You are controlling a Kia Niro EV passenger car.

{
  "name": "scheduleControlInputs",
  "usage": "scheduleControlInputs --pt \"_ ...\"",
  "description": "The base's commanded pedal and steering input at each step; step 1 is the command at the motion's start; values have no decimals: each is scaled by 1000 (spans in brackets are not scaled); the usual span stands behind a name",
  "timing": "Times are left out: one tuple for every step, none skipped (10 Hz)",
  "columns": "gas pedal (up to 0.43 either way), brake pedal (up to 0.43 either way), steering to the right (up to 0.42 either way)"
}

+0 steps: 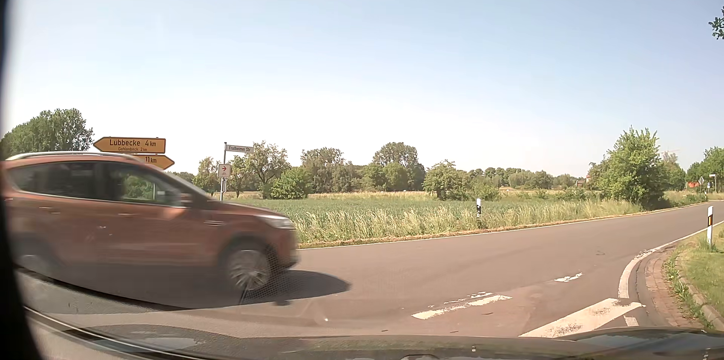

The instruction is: Follow the waypoints while adhering to traffic rules and regulations

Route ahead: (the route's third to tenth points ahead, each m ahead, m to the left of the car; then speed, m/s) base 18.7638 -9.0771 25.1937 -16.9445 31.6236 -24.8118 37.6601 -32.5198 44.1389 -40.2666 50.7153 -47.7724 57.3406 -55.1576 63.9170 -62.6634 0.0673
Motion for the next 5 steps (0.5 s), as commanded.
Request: scheduleControlInputs --pt "287 0 113" --pt "299 0 113" --pt "358 0 113" --pt "409 0 113" --pt "441 0 113"
